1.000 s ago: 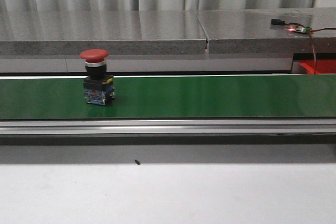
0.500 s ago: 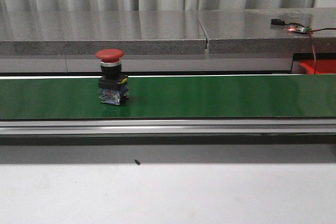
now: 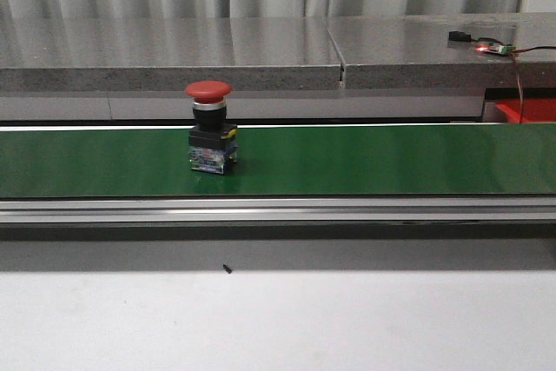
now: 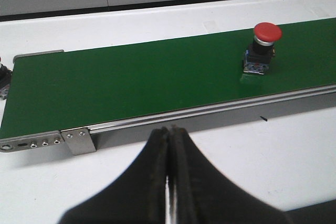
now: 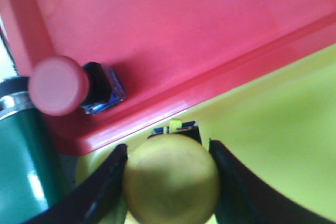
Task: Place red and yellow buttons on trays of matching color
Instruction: 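Move the right gripper back over the red button on the belt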
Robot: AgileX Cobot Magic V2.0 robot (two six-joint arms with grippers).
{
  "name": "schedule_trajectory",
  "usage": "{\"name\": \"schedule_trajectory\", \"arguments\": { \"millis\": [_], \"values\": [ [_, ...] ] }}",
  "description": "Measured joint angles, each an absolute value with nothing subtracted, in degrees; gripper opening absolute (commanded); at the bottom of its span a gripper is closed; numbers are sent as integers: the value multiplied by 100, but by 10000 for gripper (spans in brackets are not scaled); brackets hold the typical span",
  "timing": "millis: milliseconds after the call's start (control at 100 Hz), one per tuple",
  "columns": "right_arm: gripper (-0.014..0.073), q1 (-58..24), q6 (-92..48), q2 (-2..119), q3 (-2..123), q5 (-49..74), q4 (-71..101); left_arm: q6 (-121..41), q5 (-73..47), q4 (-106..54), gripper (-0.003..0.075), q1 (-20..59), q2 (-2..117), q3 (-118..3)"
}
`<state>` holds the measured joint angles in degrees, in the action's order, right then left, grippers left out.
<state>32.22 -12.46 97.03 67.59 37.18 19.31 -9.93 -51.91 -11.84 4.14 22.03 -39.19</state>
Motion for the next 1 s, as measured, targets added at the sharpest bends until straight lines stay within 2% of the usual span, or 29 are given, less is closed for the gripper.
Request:
{"name": "schedule_trajectory", "arguments": {
  "millis": [480, 750, 820, 940, 1000],
  "values": [
    [192, 3409, -1211, 10042, 6595, 3724, 1944, -996, -5191, -1184, -19, 414, 2203, -3919],
    [209, 3409, -1211, 10066, 6140, 3170, 1992, -996, -5191, -1184, -19, 414, 2203, -3919],
    [266, 3409, -1211, 10066, 6125, 3075, 2002, -996, -5191, -1184, -18, 414, 2203, -3919],
    [449, 3409, -1211, 10066, 6116, 3024, 2014, -996, -5191, -1184, -19, 414, 2203, -3919],
    [503, 3409, -1211, 10078, 6095, 3024, 2014, -996, -5191, -1184, -19, 414, 2203, -3919]
  ]
}}
